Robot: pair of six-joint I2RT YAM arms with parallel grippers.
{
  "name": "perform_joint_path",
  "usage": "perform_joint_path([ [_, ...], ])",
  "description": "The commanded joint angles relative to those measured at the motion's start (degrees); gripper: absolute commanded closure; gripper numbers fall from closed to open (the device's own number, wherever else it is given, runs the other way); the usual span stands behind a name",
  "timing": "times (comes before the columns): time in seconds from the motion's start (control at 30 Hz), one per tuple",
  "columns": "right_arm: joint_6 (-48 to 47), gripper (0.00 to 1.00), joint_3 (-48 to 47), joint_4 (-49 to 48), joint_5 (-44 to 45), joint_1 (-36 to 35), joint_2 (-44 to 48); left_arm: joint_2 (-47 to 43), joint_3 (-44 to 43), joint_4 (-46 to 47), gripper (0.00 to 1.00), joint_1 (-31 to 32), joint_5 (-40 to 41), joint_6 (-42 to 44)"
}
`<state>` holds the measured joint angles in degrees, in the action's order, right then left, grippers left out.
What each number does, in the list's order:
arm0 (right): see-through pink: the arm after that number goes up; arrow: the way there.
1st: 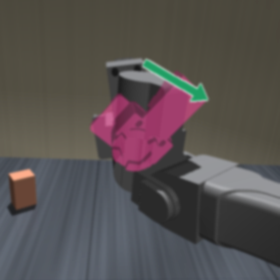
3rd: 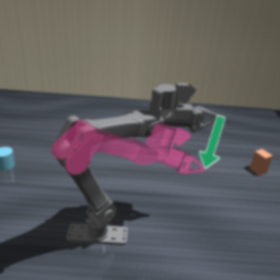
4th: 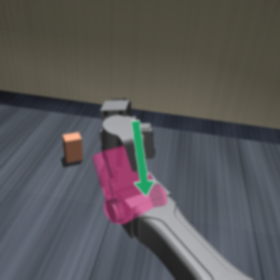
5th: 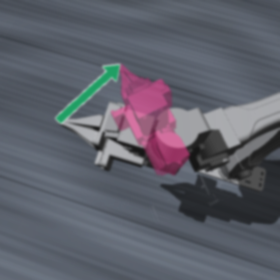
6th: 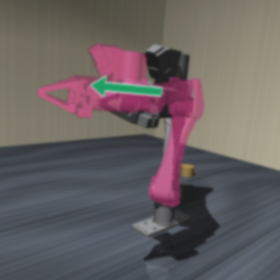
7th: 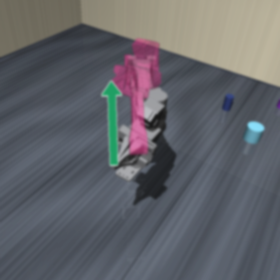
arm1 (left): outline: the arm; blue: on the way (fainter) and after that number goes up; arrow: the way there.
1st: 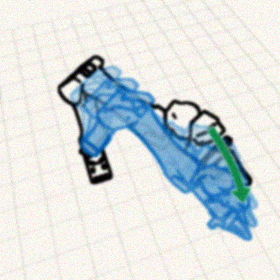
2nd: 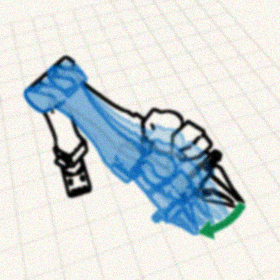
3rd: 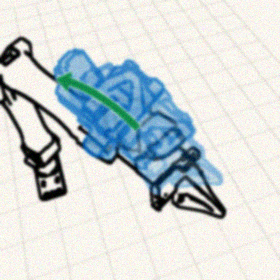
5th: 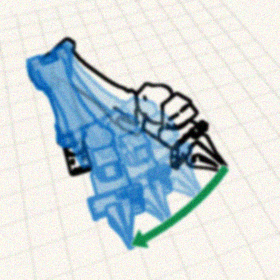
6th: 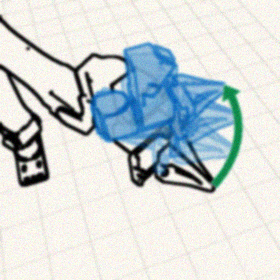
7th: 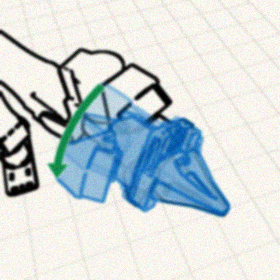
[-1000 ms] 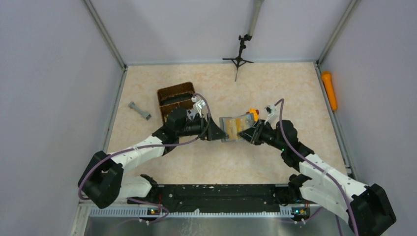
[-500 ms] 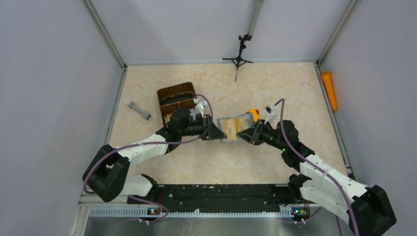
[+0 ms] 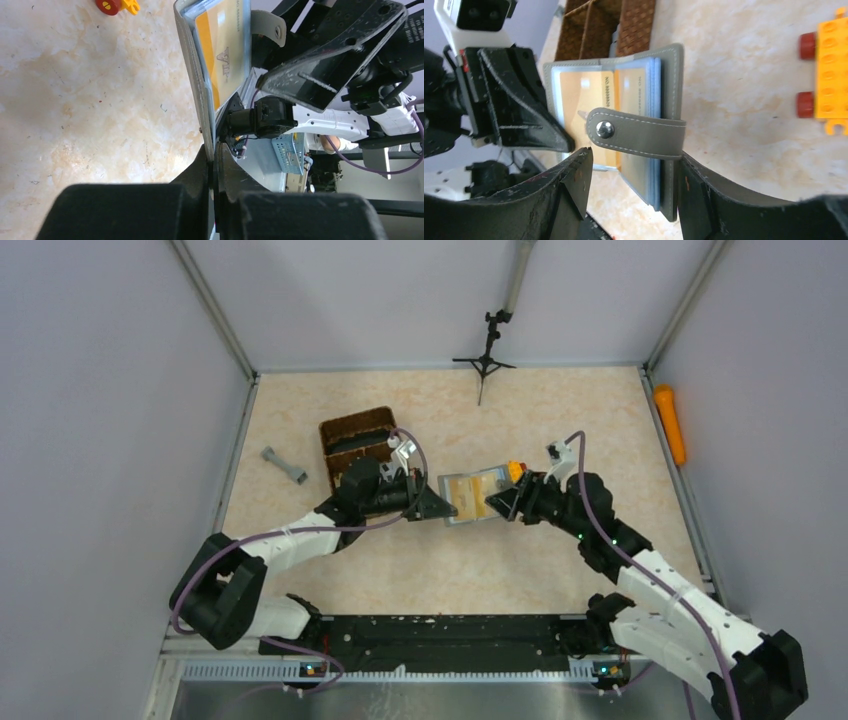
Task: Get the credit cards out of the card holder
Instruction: Remove the credit card from the card holder.
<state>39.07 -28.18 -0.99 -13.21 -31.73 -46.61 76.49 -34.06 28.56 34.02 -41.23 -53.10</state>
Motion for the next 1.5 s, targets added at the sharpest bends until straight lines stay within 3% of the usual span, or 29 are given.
perform_joint_path([
  [0.0, -7.1, 0.4, -6.3, 10.6, 10.0, -0.3, 2.6, -0.8, 0.5, 4.8, 1.0, -0.3, -1.5, -0.4],
  [0.13, -9.7, 0.4, -9.5, 14.3, 10.5, -0.3, 4.7, -1.0, 0.1, 2.0, 1.0, -0.8, -0.3, 0.6],
  [0.37, -11.2, 0.49, -14.2, 13.8, -6.3, -0.3, 2.2, -0.9, -1.2, -1.3, 1.0, -0.9, 0.1, 2.6],
  [0.47, -7.8, 0.51, -12.3, 8.3, -11.9, -0.3, -1.2, -0.2, -0.7, 3.4, 1.0, -0.9, -1.9, 0.6],
  [0.63, -1.5, 0.53, -7.8, -0.7, -14.1, -0.4, -5.3, 1.3, 1.4, 14.8, 1.0, -1.0, -5.9, -6.3],
  [0.8, 0.7, 0.54, -7.6, -1.4, -13.5, -0.4, -8.6, 1.4, 2.6, 22.0, 1.0, -1.0, -8.3, -9.8],
  [1.0, 3.1, 0.53, -6.4, -2.2, -12.0, -0.3, -8.3, -0.5, 3.1, 22.7, 1.0, -1.0, -8.3, -9.5],
  [1.27, 13.8, 0.58, -1.7, -18.2, -21.4, 0.2, -10.6, -0.4, 4.1, 29.1, 1.0, -1.0, -10.0, -13.0],
  [1.47, 22.5, 0.6, 3.5, -29.5, -26.6, 4.9, -9.5, -2.2, 5.6, 32.9, 1.0, -1.0, -9.2, -14.1],
])
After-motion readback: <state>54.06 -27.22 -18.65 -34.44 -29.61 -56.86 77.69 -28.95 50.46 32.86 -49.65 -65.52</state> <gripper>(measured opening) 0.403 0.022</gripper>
